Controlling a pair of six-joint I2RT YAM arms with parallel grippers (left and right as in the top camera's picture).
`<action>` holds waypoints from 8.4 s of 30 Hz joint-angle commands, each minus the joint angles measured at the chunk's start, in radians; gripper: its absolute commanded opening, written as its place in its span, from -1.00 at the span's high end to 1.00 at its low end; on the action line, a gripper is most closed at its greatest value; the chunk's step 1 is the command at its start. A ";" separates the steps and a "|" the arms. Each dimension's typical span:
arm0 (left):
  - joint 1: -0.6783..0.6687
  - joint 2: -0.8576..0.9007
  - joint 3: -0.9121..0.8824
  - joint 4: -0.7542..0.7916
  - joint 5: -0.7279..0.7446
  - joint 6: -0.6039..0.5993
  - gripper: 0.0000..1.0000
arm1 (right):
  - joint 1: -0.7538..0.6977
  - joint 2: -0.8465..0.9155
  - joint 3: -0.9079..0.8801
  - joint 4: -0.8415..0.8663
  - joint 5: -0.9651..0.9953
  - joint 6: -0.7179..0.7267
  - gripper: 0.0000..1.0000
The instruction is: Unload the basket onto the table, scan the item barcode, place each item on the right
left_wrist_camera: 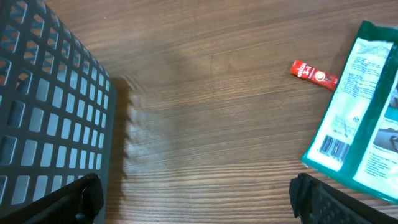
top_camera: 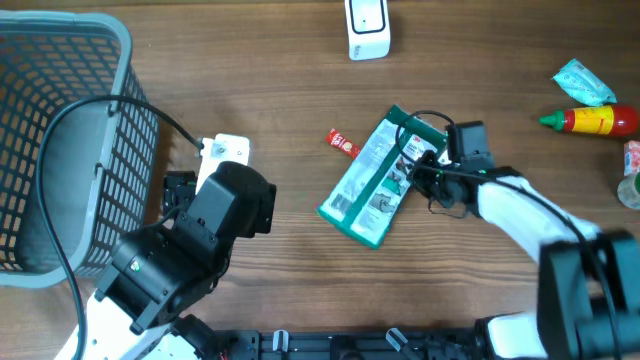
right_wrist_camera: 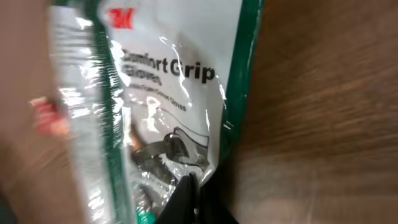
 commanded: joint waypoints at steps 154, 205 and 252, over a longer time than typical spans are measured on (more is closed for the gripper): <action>0.349 0.837 -0.005 1.486 1.635 -0.546 0.92 | -0.228 0.152 0.960 -0.974 -0.742 -0.793 0.08; 0.406 0.837 -0.005 1.859 1.610 -0.961 0.85 | -0.066 0.269 0.660 -0.107 -1.051 -0.569 0.91; 0.082 0.511 -0.005 0.429 0.294 -0.224 -1.00 | -0.102 -0.624 0.653 -0.852 -0.246 -0.985 0.91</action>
